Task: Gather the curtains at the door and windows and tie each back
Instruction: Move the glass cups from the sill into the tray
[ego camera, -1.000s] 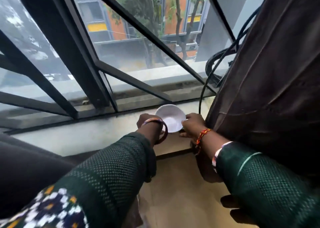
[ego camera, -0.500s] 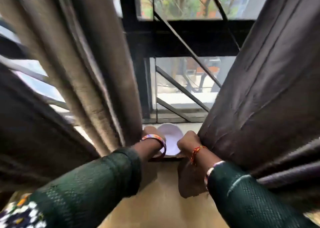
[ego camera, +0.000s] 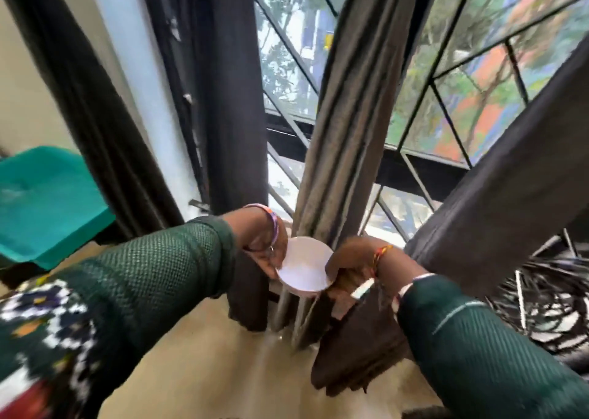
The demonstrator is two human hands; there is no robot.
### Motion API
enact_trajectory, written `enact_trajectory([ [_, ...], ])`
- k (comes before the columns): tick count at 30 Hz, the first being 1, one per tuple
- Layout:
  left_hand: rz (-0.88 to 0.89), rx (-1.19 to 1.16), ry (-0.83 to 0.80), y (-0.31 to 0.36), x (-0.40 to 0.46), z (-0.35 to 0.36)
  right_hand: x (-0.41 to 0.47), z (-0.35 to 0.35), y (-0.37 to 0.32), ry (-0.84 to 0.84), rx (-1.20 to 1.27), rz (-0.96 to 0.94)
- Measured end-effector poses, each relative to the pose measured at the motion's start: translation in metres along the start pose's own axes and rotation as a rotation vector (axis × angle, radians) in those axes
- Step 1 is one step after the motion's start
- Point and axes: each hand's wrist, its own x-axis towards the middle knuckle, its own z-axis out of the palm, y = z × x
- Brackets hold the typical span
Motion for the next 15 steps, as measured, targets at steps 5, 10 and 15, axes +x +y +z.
enact_trajectory([
  [5,0.046,-0.028,0.283,-0.046,0.002,-0.055,0.042,-0.003,-0.049,0.053,-0.287,-0.042],
  [10,0.043,-0.146,0.164,-0.096,-0.004,-0.103,0.039,0.043,-0.127,-0.162,-0.394,0.035],
  [15,-0.008,-0.307,0.258,-0.16,-0.001,-0.159,0.075,0.087,-0.199,-0.224,-0.528,-0.008],
])
